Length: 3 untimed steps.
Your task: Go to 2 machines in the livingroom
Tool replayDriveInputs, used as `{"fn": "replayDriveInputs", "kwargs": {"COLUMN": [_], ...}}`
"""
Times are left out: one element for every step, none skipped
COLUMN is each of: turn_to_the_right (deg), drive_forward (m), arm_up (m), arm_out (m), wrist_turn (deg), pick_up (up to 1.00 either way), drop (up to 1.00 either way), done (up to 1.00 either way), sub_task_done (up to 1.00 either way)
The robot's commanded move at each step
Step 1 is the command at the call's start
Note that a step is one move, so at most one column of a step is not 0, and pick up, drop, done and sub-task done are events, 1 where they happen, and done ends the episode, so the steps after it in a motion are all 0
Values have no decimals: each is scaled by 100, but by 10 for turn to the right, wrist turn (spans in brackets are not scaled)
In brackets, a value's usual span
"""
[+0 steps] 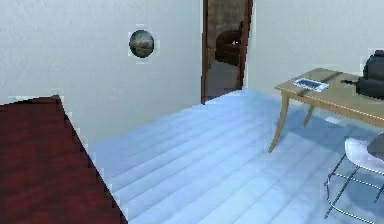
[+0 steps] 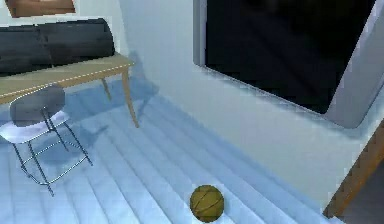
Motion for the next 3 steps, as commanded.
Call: {"fn": "replayDriveInputs", "kwargs": {"turn_to_the_right": [450,300,0], "drive_forward": [0,0,30], "arm_up": [0,0,0], "arm_out": [0,0,0], "wrist_turn": [0,0,0], "pick_up": [0,0,0], "drop": [0,0,0], "done": [0,0,0], "sub_task_done": [0,0,0]}}
